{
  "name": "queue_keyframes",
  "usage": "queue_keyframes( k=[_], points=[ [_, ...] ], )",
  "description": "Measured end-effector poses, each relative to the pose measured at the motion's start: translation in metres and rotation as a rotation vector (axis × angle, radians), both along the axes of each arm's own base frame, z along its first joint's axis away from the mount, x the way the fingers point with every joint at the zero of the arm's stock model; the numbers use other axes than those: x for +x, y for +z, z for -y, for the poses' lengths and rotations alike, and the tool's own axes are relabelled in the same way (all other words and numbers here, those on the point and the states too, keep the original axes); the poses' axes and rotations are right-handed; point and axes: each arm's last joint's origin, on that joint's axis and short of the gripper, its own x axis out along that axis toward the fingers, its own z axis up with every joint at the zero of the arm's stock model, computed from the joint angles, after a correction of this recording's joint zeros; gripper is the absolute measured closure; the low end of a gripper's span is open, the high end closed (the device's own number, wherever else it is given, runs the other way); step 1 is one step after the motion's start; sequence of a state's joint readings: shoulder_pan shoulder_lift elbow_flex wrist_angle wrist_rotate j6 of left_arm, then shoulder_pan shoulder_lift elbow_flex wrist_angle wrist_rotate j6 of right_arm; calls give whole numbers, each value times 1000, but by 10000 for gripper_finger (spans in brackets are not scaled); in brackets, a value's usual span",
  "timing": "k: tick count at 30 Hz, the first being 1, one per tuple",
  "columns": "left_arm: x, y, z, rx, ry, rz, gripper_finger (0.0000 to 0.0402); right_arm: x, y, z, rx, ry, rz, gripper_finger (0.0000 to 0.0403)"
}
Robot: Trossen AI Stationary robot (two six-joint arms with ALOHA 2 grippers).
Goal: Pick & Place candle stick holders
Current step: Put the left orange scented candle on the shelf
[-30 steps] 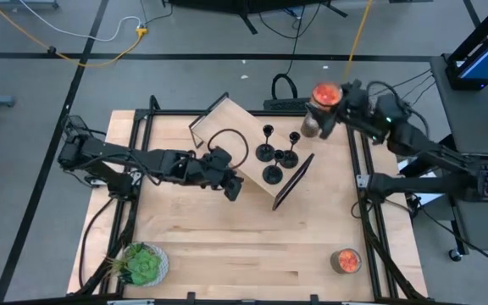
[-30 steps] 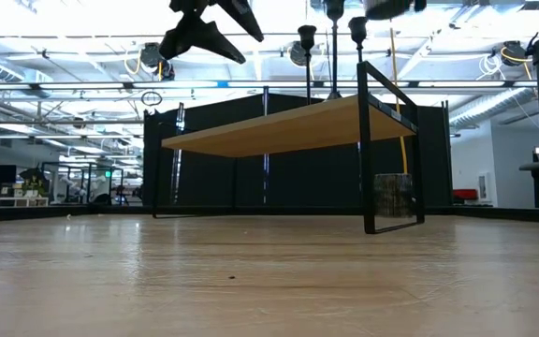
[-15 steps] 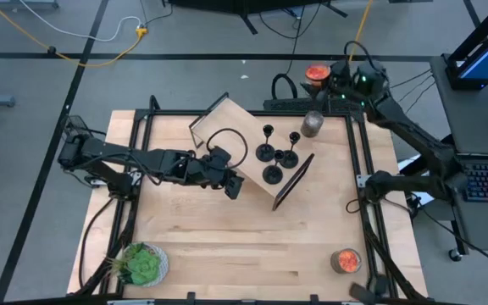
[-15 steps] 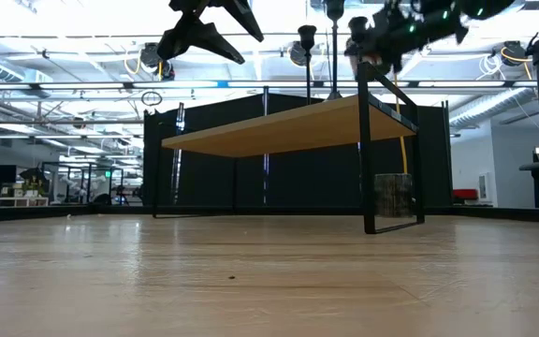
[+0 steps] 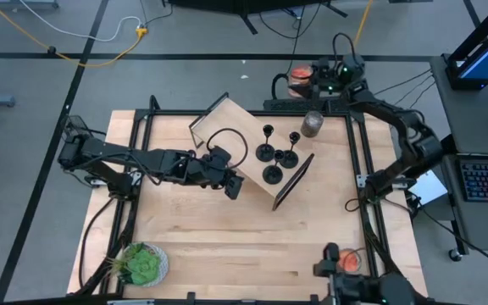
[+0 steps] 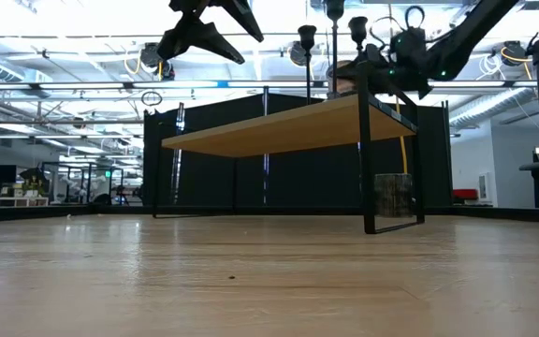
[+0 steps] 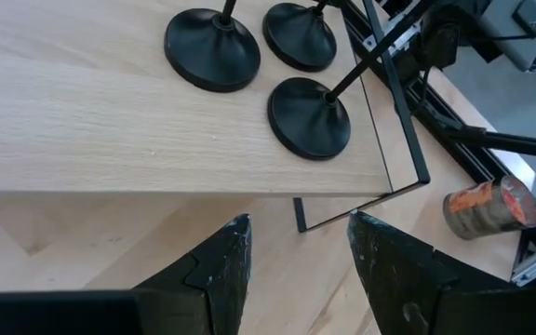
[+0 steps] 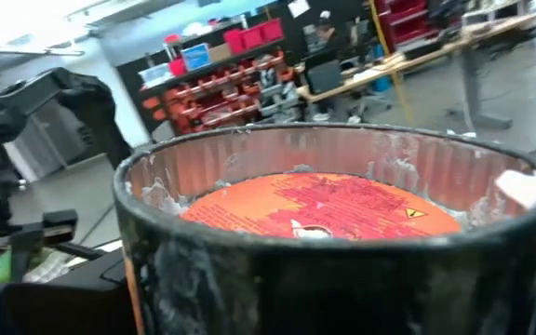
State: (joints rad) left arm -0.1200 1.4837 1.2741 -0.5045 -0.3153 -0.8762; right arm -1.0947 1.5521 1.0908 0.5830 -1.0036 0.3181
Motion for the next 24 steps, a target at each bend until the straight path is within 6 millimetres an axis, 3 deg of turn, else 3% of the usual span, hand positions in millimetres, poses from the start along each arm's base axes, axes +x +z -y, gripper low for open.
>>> queue_keyframes(
  k=[14,18,24],
  points=[
    [0,0,-1,68,-56,-21,213,43,-22,-10,0,138,3,69],
    [0,0,-1,84,-70,-26,213,49,-30,-6,16,147,3,69],
    [0,0,-1,85,-72,-26,213,65,-27,5,10,217,10,69]
  ],
)
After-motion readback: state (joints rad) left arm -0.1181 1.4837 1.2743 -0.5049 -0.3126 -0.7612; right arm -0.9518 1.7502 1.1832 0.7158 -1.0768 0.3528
